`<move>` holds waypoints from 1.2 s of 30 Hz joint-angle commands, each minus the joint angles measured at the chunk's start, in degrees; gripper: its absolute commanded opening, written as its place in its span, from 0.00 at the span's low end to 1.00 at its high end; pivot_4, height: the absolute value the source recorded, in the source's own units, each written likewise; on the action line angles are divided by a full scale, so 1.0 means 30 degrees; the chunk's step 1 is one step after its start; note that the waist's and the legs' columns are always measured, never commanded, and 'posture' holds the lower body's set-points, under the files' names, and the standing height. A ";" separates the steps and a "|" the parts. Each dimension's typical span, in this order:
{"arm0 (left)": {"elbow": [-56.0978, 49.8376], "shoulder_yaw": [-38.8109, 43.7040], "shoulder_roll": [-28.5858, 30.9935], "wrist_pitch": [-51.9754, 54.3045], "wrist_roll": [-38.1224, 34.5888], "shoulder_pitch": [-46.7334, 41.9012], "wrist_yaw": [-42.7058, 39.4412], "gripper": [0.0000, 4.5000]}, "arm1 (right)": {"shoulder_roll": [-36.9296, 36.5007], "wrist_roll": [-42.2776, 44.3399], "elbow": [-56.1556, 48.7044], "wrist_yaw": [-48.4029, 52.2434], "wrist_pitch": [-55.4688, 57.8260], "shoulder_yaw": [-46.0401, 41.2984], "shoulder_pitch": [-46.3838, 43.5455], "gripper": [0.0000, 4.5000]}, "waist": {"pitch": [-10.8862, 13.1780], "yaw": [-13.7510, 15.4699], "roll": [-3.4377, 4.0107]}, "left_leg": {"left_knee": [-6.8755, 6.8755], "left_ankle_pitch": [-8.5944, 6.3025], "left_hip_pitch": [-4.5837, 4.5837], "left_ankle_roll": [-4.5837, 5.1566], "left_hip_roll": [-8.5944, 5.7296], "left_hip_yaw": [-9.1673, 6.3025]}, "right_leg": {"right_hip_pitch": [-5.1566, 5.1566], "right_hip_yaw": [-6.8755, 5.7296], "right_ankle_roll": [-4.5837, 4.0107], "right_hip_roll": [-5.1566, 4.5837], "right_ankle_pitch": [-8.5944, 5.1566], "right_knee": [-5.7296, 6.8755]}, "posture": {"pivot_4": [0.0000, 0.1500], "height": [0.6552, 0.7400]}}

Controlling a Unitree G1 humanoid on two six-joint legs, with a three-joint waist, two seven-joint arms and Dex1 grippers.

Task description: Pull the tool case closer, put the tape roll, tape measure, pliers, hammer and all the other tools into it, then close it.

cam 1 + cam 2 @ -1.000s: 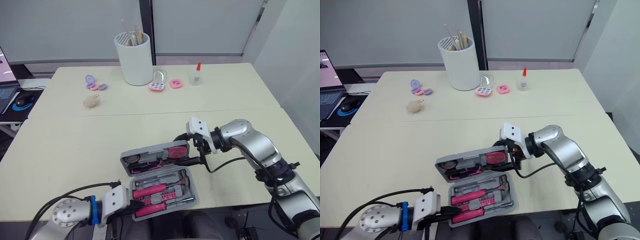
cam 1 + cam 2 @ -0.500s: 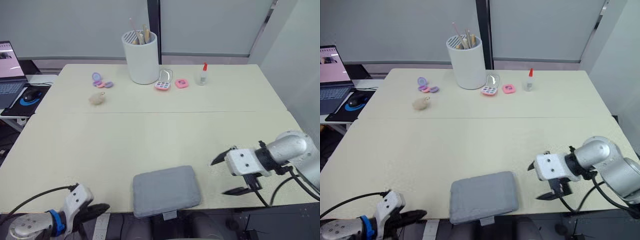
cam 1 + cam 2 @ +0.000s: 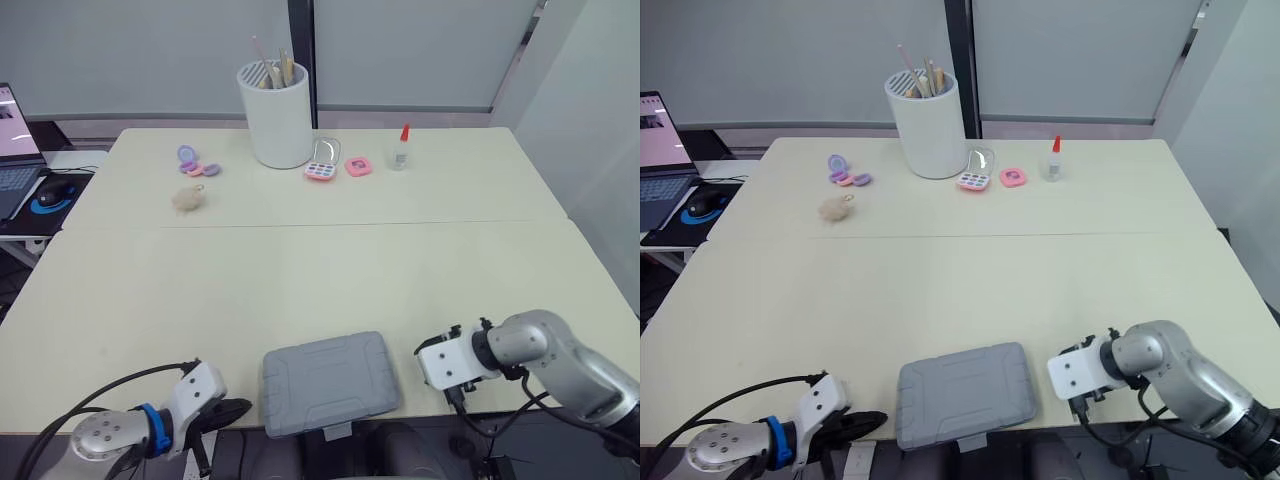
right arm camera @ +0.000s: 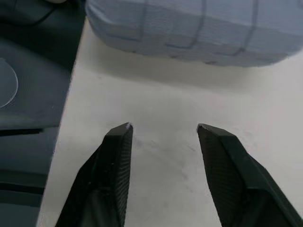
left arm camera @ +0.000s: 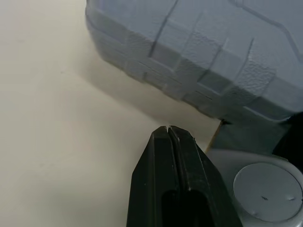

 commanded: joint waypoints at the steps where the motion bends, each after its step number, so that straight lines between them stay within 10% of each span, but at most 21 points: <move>1: 0.0137 -0.0674 -0.0271 -0.0166 0.0395 -0.0846 0.0184 0.00 | 0.0894 -0.0701 -0.0387 0.0225 0.0080 0.0592 -0.0455 0.27 | -0.0001 0.0006 0.0000 | 0.0007 0.0000 0.0002 0.0000 0.0002 -0.0002 | 0.0002 0.0001 0.0000 0.0004 0.0000 0.0012 | 1.00 0.96; 7: 0.1105 -0.1782 -0.0740 -0.0854 0.0910 -0.2064 0.0019 0.00 | 0.2040 -0.1024 -0.0320 0.0514 0.0436 0.0914 -0.0841 0.00 | -0.0001 0.0007 0.0000 | 0.0011 -0.0001 -0.0004 -0.0001 -0.0014 0.0001 | -0.0001 0.0009 0.0000 0.0001 0.0001 0.0027 | 1.00 0.96; 36: 0.4678 -0.3885 -0.2524 -0.3754 0.2711 -0.4653 -0.1090 0.00 | 0.1869 -0.0911 -0.1428 0.1735 0.1578 -0.0111 -0.0121 0.00 | -0.0081 0.0520 0.0141 | 0.0047 -0.0001 0.0019 0.0002 -0.0039 -0.0003 | 0.0044 0.0003 0.0025 -0.0004 0.0017 0.0029 | 1.00 0.96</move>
